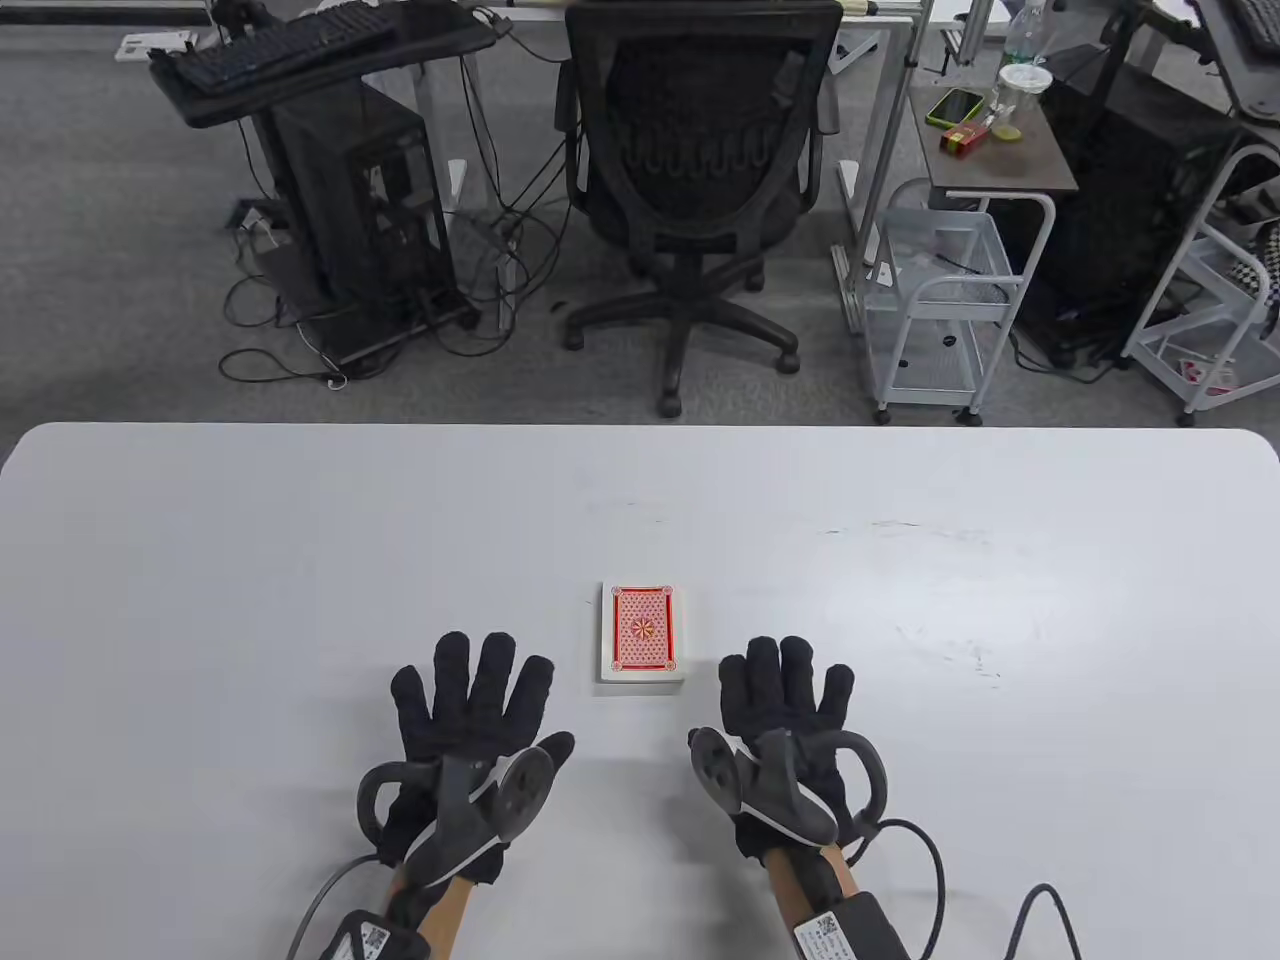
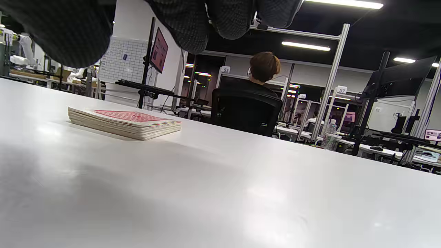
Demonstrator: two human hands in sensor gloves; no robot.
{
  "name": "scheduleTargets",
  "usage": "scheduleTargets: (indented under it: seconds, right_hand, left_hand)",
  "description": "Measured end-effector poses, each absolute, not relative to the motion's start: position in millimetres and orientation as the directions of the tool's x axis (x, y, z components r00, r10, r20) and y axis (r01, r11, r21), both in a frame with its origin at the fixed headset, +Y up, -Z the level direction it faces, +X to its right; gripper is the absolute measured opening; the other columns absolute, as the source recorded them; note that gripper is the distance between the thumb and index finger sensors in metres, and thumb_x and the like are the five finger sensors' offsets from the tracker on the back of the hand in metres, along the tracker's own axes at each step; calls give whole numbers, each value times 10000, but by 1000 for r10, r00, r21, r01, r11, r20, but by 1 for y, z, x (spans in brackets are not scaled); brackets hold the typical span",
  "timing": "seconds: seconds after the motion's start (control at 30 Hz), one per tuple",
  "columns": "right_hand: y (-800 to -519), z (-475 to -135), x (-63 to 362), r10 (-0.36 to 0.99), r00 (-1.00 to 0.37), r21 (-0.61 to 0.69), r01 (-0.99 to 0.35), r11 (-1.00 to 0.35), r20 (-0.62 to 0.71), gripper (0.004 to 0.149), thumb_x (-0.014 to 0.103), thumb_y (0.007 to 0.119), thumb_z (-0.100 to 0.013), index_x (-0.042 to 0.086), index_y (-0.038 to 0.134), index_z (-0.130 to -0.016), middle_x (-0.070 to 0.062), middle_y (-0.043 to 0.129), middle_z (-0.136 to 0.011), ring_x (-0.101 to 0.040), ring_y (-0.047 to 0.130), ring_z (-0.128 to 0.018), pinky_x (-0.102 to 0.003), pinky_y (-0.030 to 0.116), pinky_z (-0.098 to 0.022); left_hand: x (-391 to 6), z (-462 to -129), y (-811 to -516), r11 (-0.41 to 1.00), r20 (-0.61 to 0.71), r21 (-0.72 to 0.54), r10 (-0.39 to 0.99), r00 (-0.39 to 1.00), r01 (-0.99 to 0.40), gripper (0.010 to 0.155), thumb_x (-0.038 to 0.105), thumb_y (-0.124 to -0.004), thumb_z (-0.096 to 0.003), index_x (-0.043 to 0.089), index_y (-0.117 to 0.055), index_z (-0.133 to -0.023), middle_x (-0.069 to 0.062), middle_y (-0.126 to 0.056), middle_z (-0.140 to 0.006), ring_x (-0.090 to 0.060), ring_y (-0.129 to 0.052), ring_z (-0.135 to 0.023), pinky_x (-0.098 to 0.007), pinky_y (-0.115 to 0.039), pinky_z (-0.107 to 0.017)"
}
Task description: Four-player card dealing with fan arrangement
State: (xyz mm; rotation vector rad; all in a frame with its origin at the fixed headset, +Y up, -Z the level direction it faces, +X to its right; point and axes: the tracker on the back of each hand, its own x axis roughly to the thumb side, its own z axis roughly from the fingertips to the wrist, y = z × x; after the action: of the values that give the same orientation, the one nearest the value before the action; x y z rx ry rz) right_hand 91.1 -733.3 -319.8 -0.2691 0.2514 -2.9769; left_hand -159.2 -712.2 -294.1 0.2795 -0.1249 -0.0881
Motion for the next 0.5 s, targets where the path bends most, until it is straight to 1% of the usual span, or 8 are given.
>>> scheduleTargets:
  seconds: [0.3, 0.5]
  right_hand:
    - [-733, -319, 92, -164, -974, -175, 136, -975, 158, 798, 597, 712, -548, 126, 430, -1127, -211, 300, -1139, -568, 282, -1059, -759, 209, -590]
    - [-732, -318, 94, -121, -979, -145, 97, -985, 167, 797, 595, 711, -549, 127, 428, -1127, -211, 310, -1139, -568, 290, -1059, -759, 213, -592]
  left_hand:
    - [-160, -293, -712, 956, 115, 290, -89, 989, 52, 742, 732, -641, -476, 424, -421, -1115, 43, -368, -1242, -449, -355, -1150, -734, -401, -726]
    - [-162, -293, -715, 966, 117, 257, -59, 991, 27, 726, 717, -648, -477, 417, -447, -1107, 40, -408, -1232, -447, -414, -1141, -725, -438, -726]
